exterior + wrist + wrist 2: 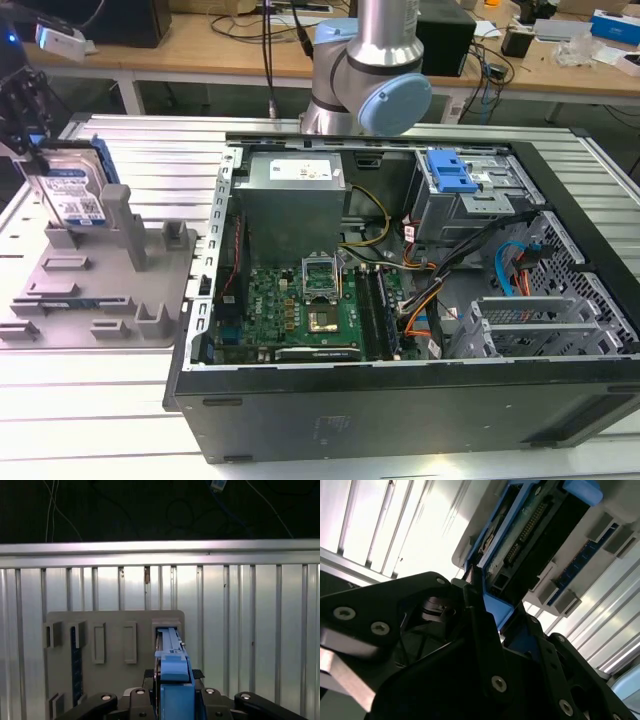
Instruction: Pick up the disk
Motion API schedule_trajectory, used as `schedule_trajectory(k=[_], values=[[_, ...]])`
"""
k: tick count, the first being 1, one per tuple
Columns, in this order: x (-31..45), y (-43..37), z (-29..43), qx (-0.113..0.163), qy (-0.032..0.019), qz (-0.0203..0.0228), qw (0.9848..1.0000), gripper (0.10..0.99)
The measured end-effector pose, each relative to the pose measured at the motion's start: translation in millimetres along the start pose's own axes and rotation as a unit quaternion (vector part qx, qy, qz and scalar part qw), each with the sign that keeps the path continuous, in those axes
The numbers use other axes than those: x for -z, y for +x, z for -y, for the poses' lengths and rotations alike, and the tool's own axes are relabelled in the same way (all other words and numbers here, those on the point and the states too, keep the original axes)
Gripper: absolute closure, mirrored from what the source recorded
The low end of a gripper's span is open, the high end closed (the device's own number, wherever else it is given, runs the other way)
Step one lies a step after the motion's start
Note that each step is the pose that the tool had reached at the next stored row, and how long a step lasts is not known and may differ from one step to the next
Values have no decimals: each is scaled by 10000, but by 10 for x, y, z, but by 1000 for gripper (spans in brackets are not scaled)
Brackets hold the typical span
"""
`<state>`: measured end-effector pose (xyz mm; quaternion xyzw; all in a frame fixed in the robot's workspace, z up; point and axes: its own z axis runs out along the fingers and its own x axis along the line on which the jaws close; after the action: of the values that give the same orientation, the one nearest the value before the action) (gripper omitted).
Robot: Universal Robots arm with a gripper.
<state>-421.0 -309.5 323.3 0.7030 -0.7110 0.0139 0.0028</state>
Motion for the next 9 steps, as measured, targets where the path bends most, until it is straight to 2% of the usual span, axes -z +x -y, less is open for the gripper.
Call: schedule_trajectory(k=[4, 6, 9], values=[[142, 3, 2, 0, 2, 21, 10000, 722], [286, 7, 5, 0, 3, 30, 10000, 722], [430, 10, 7, 0, 3, 36, 10000, 722]])
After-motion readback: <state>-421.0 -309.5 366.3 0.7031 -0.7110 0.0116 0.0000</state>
